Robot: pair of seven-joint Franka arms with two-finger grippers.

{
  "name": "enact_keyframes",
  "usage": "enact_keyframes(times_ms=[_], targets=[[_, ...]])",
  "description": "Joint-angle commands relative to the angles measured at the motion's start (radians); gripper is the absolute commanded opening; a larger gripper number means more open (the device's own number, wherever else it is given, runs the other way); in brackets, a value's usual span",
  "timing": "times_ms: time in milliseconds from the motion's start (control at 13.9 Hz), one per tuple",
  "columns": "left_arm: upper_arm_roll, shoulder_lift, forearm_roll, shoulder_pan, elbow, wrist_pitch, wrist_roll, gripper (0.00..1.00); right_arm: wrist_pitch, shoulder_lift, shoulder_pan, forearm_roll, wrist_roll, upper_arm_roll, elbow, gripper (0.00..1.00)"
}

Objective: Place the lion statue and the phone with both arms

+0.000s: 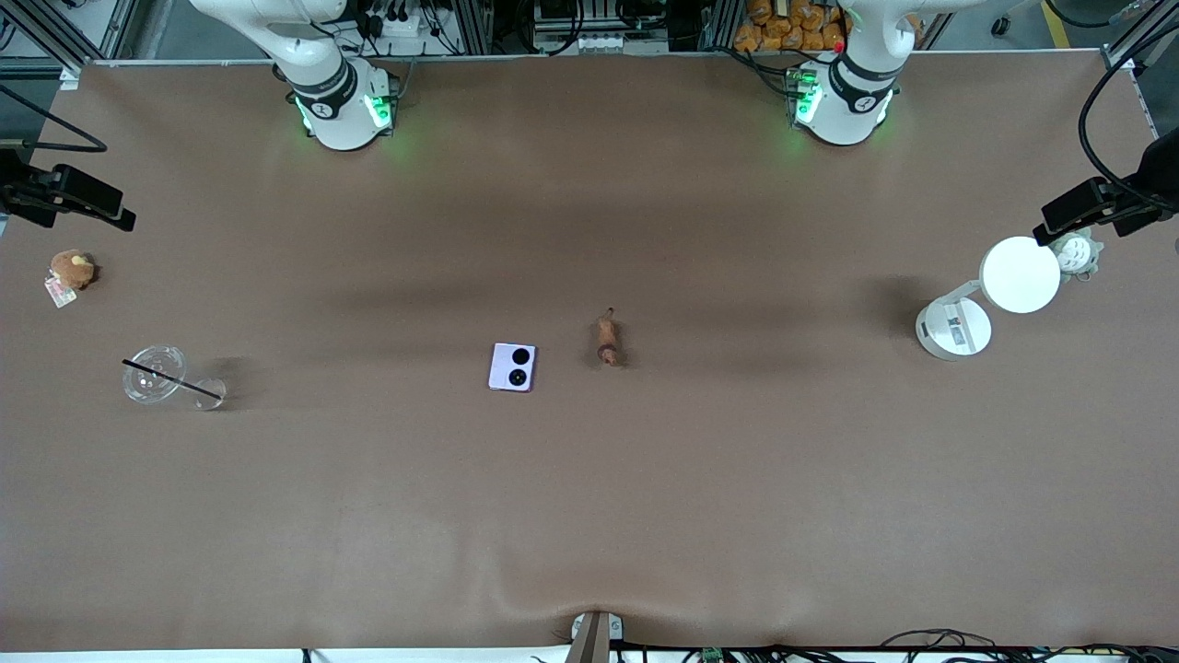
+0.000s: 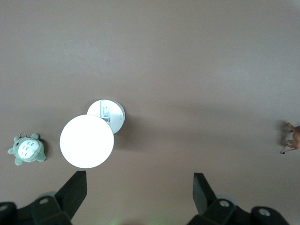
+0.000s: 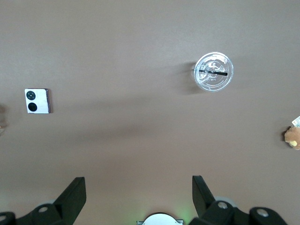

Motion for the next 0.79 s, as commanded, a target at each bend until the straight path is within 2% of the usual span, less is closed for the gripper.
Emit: enact_keyframes(times_ms=[0, 575, 718], targets=[[-0.006, 0.000, 0.024, -0.001, 0.005, 0.002, 0.001, 1.00, 0.005, -0.017, -0.012, -0.009, 0.002, 0.013, -0.015, 1.00], [-0.005, 0.020, 0.005, -0.001, 0.013, -0.026, -0.002, 1.00, 0.006, -0.015, -0.010, -0.007, 0.004, 0.013, -0.015, 1.00], [-0.009, 0.058, 0.005, -0.012, 0.010, -0.031, 0.006, 1.00, 0.006, -0.015, -0.010, -0.007, 0.002, 0.013, -0.015, 1.00]])
